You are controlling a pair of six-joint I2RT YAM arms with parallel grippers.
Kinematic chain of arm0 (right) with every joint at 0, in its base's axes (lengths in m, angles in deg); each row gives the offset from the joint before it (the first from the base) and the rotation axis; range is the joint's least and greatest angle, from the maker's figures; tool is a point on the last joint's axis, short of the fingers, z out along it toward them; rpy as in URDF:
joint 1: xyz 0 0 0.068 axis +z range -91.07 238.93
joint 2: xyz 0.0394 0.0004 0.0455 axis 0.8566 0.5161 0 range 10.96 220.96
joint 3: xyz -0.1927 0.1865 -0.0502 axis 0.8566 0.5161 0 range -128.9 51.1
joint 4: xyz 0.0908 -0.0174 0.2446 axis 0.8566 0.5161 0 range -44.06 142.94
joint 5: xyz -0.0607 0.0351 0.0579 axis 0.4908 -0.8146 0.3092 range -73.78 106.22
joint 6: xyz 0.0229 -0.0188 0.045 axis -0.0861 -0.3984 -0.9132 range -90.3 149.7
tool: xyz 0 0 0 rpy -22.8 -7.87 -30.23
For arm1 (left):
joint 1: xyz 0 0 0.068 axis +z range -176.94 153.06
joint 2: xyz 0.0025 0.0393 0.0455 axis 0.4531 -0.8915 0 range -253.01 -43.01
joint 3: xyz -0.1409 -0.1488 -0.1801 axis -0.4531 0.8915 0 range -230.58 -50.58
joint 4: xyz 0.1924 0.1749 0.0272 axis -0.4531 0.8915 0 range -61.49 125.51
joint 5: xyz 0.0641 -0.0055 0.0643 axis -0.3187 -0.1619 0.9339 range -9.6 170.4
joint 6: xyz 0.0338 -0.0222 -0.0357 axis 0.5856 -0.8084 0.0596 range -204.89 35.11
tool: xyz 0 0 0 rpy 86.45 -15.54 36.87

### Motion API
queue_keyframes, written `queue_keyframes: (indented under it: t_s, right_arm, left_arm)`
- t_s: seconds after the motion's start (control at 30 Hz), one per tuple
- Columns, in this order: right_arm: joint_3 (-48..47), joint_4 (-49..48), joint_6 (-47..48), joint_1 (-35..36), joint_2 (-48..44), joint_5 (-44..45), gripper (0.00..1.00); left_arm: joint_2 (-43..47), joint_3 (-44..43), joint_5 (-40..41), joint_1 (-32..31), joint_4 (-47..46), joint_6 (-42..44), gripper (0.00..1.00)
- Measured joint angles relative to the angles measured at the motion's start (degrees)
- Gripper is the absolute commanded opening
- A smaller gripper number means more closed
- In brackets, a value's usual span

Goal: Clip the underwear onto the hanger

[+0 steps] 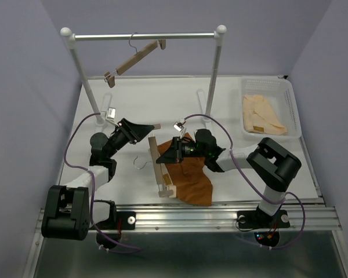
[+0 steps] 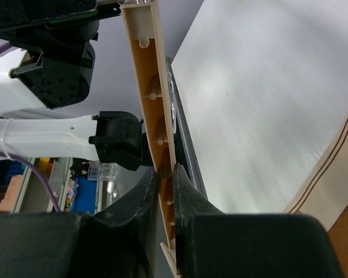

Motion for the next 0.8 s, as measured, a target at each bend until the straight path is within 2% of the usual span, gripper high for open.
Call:
queue_keyframes:
  t_s: [0.23,0.33,0.37,0.4,0.47,0.7,0.77,0.8]
  right_arm:
    - [-0.57,-1.81,-0.17,0.0,1.31,-1.05,0.01]
    - [-0.57,-1.95,-0.22,0.0,1.42,-1.42,0.01]
    - [-0.57,-2.01,-0.22,0.0,1.4,-1.51,0.01]
    - [-0.57,-2.27,-0.22,0.0,1.4,-1.62,0.01]
    - [-0.57,-2.69,-0.37,0.0,1.4,-1.79,0.01]
    - [-0.63,-2.78,-1.36,0.0,1.44,-2.62,0.01]
    - [-0.63,-2.78,-1.46,0.0,1.44,-2.6,0.08]
    - [-0.63,-2.78,-1.51,-0.02,1.44,-2.6,0.18]
  left_arm:
    - [0.0,0.02,0.15,-0.04,0.37,0.02,0.58]
    - [0.0,0.02,0.24,-0.07,0.42,0.07,0.49]
    - [-0.02,0.02,0.31,-0.07,0.46,0.11,0.43]
    - [-0.11,0.02,0.35,-0.09,0.52,0.11,0.27]
    - [-0.2,0.02,0.42,-0.09,0.76,0.57,0.0]
    - [-0.74,0.0,-0.57,-0.52,0.02,-0.17,0.0]
    - [-0.74,0.02,-0.48,-0.52,-0.11,-0.22,0.0]
    - [-0.72,0.02,-0.39,-0.52,-0.09,-0.22,0.0]
